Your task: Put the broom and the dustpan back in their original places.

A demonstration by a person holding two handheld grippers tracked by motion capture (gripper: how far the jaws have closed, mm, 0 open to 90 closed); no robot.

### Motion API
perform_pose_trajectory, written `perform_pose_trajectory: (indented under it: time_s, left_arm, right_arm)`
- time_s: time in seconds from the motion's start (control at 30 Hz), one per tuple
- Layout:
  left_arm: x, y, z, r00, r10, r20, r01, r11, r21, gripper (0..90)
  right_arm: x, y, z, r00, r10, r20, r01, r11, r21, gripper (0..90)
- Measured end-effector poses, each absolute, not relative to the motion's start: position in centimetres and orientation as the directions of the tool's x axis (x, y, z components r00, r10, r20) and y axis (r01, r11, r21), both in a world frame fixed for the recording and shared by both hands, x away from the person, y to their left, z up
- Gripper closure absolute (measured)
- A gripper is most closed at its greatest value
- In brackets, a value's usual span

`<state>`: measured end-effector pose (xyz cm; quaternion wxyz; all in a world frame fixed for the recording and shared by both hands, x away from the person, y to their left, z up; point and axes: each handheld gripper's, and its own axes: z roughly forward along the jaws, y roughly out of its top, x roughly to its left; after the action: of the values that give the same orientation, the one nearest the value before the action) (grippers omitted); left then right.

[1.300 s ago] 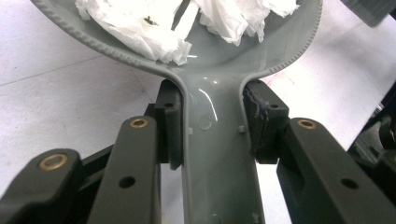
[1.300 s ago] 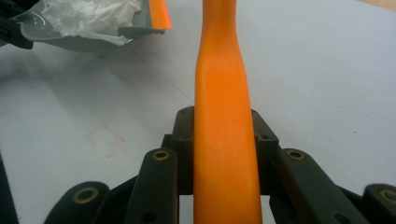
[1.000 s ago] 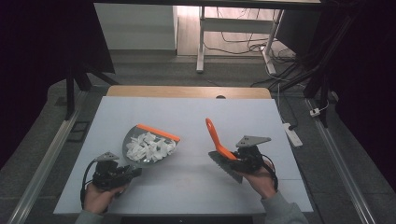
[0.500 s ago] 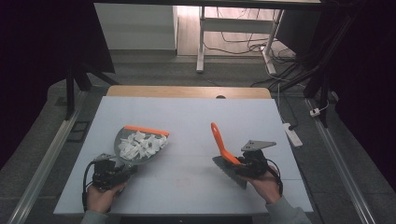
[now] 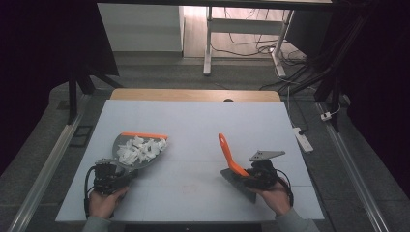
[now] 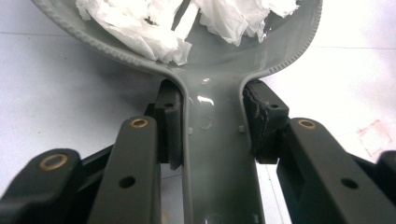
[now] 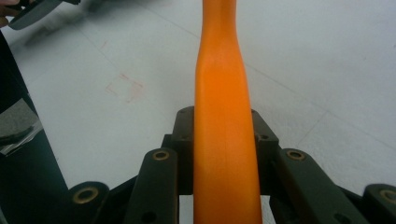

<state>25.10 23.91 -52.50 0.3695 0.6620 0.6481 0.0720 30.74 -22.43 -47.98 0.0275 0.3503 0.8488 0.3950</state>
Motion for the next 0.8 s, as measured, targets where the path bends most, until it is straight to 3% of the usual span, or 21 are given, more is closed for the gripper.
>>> perform_pose_trajectory:
  time_s: [0.5, 0.8]
  left_arm:
    - [25.4, 23.6, -52.8, 0.137, 0.919, -0.371, 0.815, 0.108, 0.569, 61.0]
    - [25.5, 23.6, -52.9, 0.139, 0.921, -0.364, 0.821, 0.098, 0.562, 60.8]
  right_arm:
    - [33.6, -24.0, -49.7, -0.692, 0.672, 0.263, 0.649, 0.42, 0.634, 68.8]
    - [34.7, -24.9, -50.2, -0.685, 0.689, 0.236, 0.653, 0.436, 0.619, 59.1]
